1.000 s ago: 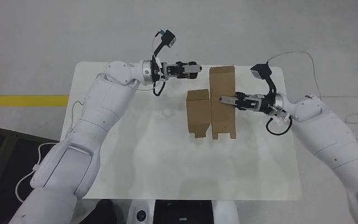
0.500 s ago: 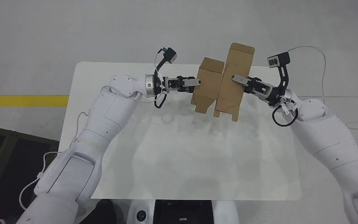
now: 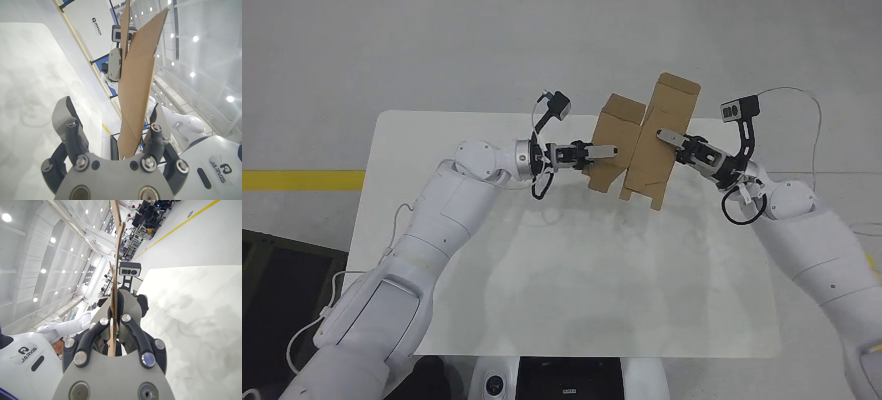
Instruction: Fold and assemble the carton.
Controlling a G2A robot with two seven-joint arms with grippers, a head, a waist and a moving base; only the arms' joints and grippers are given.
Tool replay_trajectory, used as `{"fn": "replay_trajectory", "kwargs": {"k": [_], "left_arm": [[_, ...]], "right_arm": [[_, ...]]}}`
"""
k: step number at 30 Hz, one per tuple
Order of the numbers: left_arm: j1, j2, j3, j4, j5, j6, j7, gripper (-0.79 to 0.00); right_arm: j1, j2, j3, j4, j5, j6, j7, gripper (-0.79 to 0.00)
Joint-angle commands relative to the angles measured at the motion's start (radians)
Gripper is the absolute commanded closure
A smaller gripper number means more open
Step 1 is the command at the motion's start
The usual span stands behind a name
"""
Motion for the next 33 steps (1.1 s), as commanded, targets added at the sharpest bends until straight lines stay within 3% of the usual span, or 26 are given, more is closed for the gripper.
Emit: {"fn": "replay_trajectory", "kwargs": {"k": [1, 10, 11, 12, 13, 14, 26, 33], "left_arm": [[0.001, -0.003, 0.003, 0.0, -0.005, 0.005, -0.013, 0.0], [-0.003, -0.012, 0.005, 0.011, -0.012, 0.013, -0.015, 0.0], [-0.004, -0.013, 0.004, 0.011, -0.015, 0.016, -0.017, 0.0], [-0.004, -0.014, 0.003, 0.011, -0.02, 0.019, -0.022, 0.0], [-0.004, -0.014, 0.002, 0.012, -0.025, 0.024, -0.026, 0.0], [-0.005, -0.015, 0.0, 0.013, -0.029, 0.027, -0.032, 0.0], [-0.052, 0.002, -0.015, 0.052, 0.037, 0.12, -0.167, 0.0], [-0.069, 0.015, -0.007, 0.044, 0.078, 0.183, -0.271, 0.0]], "right_arm": [[-0.006, -0.003, 0.01, 0.0, -0.004, -0.002, -0.005, 0.0], [-0.033, -0.012, 0.055, -0.003, -0.021, 0.003, 0.001, 0.0], [-0.036, -0.013, 0.06, -0.002, -0.023, 0.004, 0.002, -0.089], [-0.039, -0.014, 0.065, -0.002, -0.025, 0.006, 0.003, -0.256], [-0.041, -0.015, 0.069, -0.001, -0.027, 0.008, 0.004, -0.557], [-0.043, -0.016, 0.074, 0.0, -0.03, 0.009, 0.006, -0.785], [-0.045, -0.002, 0.173, 0.062, -0.291, -0.128, 0.007, -0.785], [-0.049, 0.008, 0.184, 0.061, -0.224, -0.095, 0.17, -0.785]]}}
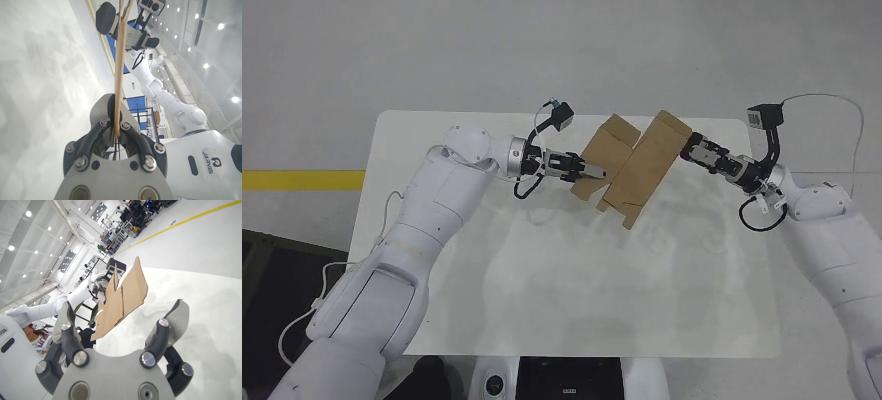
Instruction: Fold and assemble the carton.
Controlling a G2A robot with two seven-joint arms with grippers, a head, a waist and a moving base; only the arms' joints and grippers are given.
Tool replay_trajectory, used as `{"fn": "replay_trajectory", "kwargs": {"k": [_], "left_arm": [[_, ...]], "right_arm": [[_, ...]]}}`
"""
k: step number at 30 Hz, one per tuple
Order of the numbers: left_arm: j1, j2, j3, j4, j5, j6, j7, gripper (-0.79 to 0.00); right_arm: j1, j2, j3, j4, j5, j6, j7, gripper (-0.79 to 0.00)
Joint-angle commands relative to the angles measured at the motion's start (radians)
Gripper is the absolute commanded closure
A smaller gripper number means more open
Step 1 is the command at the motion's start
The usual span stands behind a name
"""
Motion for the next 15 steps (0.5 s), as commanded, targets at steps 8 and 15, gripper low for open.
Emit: {"fn": "replay_trajectory", "kwargs": {"k": [8, 15], "left_arm": [[0.019, 0.034, 0.009, -0.093, 0.006, 0.088, -0.087, 0.0], [0.037, 0.064, 0.022, -0.159, 0.019, 0.107, -0.106, 0.0]], "right_arm": [[0.008, 0.024, -0.038, -0.029, 0.066, 0.072, 0.083, -0.785], [0.028, 0.044, -0.09, -0.043, 0.067, 0.101, 0.112, -0.785]]}}
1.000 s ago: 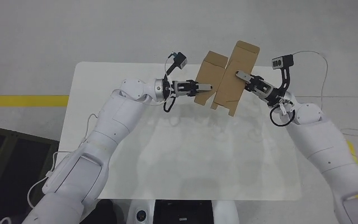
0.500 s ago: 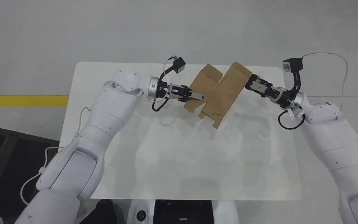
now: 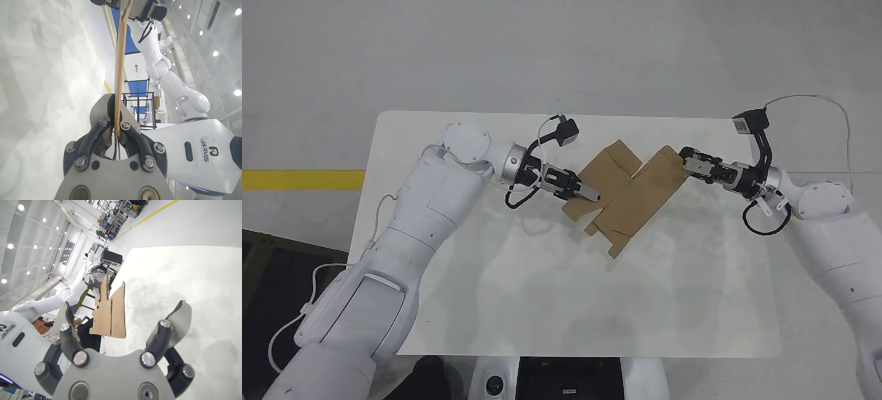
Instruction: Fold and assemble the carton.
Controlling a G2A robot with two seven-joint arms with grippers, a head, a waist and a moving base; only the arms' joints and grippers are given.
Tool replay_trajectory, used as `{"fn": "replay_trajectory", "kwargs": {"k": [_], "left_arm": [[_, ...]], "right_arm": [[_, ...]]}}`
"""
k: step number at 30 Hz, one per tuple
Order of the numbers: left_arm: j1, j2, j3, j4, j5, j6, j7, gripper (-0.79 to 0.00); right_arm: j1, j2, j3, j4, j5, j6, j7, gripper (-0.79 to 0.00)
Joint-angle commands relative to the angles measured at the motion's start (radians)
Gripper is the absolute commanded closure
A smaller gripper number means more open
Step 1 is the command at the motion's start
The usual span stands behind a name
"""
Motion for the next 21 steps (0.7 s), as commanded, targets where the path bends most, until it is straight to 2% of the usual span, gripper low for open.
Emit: {"fn": "replay_trajectory", "kwargs": {"k": [1, 14, 21], "left_arm": [[0.004, 0.008, 0.002, -0.014, -0.004, 0.003, -0.003, 0.0], [0.005, 0.038, 0.038, -0.064, -0.026, 0.003, -0.003, 0.0], [0.005, 0.038, 0.038, -0.064, -0.026, 0.003, -0.003, 0.0]], "right_arm": [[0.003, 0.009, -0.018, -0.016, 0.001, 0.019, 0.019, -0.785], [0.03, 0.057, -0.135, -0.094, 0.067, 0.084, 0.084, -0.785], [0.03, 0.057, -0.135, -0.094, 0.067, 0.084, 0.084, -0.785]]}}
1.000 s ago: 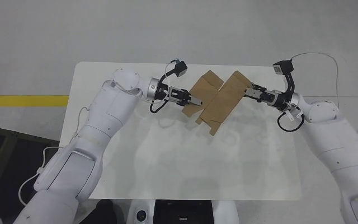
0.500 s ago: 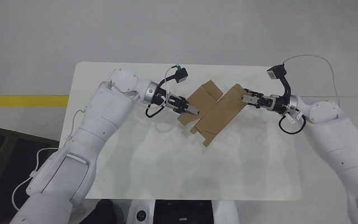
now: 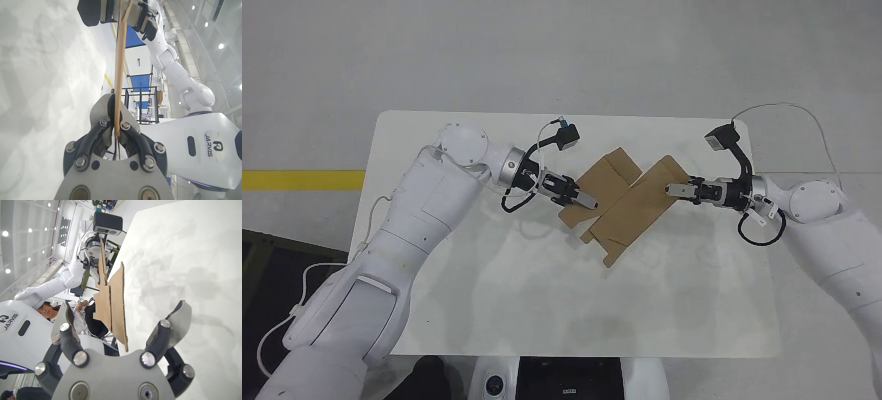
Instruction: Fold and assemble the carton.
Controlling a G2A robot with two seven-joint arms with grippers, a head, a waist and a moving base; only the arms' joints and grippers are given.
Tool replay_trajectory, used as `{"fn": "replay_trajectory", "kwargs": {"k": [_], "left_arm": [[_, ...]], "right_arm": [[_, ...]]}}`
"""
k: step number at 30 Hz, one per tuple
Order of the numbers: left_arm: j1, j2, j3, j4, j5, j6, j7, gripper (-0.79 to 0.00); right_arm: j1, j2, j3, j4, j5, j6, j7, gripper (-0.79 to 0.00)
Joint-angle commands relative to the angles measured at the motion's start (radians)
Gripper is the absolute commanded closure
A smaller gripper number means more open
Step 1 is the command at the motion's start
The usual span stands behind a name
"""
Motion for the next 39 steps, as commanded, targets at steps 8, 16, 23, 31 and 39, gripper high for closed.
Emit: {"fn": "replay_trajectory", "kwargs": {"k": [8, 16, 23, 31, 39], "left_arm": [[0.0, 0.0, 0.0, 0.0, 0.0, 0.0, 0.0, 0.0], [0.0, 0.006, 0.011, -0.005, 0.016, -0.01, 0.01, 0.0], [0.0, 0.006, 0.011, -0.005, 0.016, -0.01, 0.01, 0.0], [0.026, 0.019, -0.011, -0.052, 0.045, 0.012, 0.044, 0.0], [0.06, 0.041, -0.045, -0.116, 0.066, 0.031, 0.015, 0.0]], "right_arm": [[0.0, 0.0, 0.001, 0.0, -0.001, 0.0, 0.0, -0.785], [0.004, 0.002, 0.011, 0.019, 0.026, -0.01, -0.01, -0.785], [0.004, 0.002, 0.011, 0.019, 0.026, -0.01, -0.01, -0.785], [-0.021, 0.0, 0.016, -0.012, -0.01, 0.034, -0.035, -0.785], [-0.032, -0.006, 0.059, 0.041, 0.088, 0.041, 0.04, -0.785]]}}
